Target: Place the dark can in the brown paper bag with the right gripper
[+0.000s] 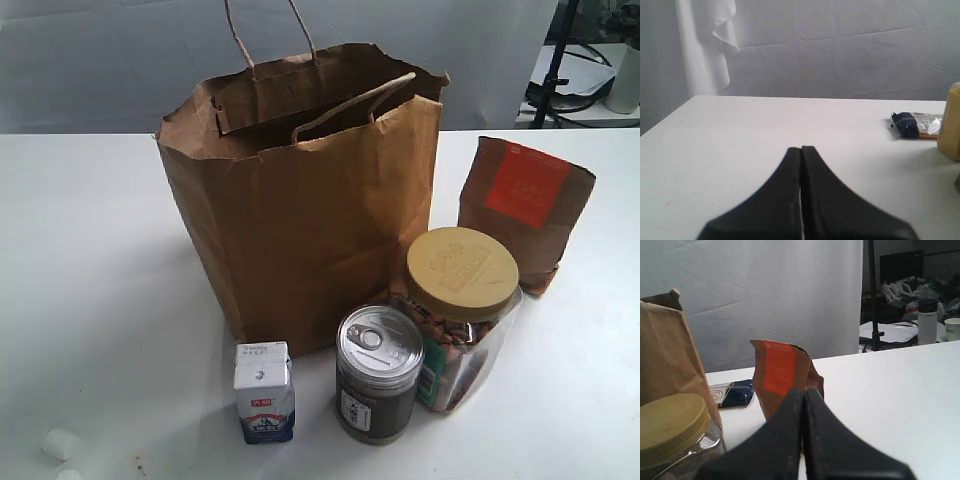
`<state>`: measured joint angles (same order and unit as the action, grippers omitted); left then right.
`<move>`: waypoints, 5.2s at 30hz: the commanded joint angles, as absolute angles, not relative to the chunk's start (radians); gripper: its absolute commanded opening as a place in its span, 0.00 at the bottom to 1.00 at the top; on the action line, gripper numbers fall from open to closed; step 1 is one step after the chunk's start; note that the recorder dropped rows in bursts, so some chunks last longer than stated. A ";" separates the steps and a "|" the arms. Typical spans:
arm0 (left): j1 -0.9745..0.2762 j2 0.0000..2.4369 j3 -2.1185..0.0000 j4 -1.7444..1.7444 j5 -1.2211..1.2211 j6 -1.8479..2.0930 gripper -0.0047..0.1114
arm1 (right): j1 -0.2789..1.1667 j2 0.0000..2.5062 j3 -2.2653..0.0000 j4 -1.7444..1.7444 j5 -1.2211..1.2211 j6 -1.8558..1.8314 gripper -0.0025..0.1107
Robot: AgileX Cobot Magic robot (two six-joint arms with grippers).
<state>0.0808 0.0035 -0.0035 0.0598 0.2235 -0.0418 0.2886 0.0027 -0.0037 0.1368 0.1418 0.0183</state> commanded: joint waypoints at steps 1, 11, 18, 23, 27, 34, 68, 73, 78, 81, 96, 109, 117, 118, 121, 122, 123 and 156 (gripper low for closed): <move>0.083 0.000 0.000 0.062 0.214 -0.046 0.04 | 0.291 0.000 0.000 0.142 0.118 0.007 0.02; 0.083 0.000 0.000 0.062 0.214 -0.046 0.04 | 0.291 0.000 -0.018 0.322 0.039 0.080 0.02; 0.083 0.000 0.000 0.062 0.214 -0.046 0.04 | 0.406 0.090 -0.417 0.402 0.296 -0.180 0.02; 0.083 0.000 0.000 0.062 0.214 -0.046 0.04 | 0.486 0.305 -0.669 0.611 0.594 -0.437 0.02; 0.083 0.000 0.000 0.062 0.214 -0.046 0.04 | 0.491 0.535 -0.850 0.632 0.900 -0.437 0.02; 0.083 0.000 0.000 0.062 0.214 -0.046 0.04 | 0.491 0.844 -1.025 0.630 1.182 -0.437 0.02; 0.083 0.000 0.000 0.062 0.214 -0.046 0.04 | 1.026 1.533 -1.037 0.103 0.868 -0.048 0.68; 0.083 0.000 0.000 0.062 0.214 -0.046 0.04 | 1.026 1.543 -1.037 0.053 0.841 -0.010 0.68; 0.083 0.000 0.000 0.062 0.214 -0.046 0.04 | 1.020 1.543 -1.061 0.000 0.840 0.021 0.68; 0.083 0.000 0.000 0.062 0.214 -0.046 0.04 | 1.009 1.543 -1.062 -0.014 0.843 0.034 0.68; 0.083 0.000 0.000 0.062 0.214 -0.046 0.04 | 1.012 1.637 -1.062 -0.008 0.823 0.034 0.68; 0.083 0.000 0.000 0.062 0.214 -0.046 0.04 | 1.012 1.671 -1.062 -0.017 0.818 0.023 0.78; 0.083 0.000 0.000 0.062 0.214 -0.046 0.04 | 1.012 1.666 -1.062 -0.025 0.853 0.023 0.86; 0.083 0.000 0.000 0.062 0.214 -0.046 0.04 | 1.012 1.666 -1.062 -0.025 0.853 0.027 0.86; 0.083 0.000 0.000 0.062 0.214 -0.046 0.04 | 1.012 1.656 -1.062 -0.025 0.851 0.027 0.86; 0.083 0.000 0.000 0.062 0.214 -0.046 0.04 | 1.010 1.651 -1.062 -0.025 0.851 0.027 0.86; 0.083 0.000 0.000 0.062 0.214 -0.046 0.04 | 1.010 1.645 -1.062 -0.025 0.851 0.030 0.86; 0.083 0.000 0.000 0.062 0.214 -0.046 0.04 | 1.040 1.578 -1.148 0.026 0.818 0.032 0.86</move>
<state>0.0808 0.0035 -0.0035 0.0598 0.2235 -0.0418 1.0198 1.5848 -1.1430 0.0251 0.8264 0.0414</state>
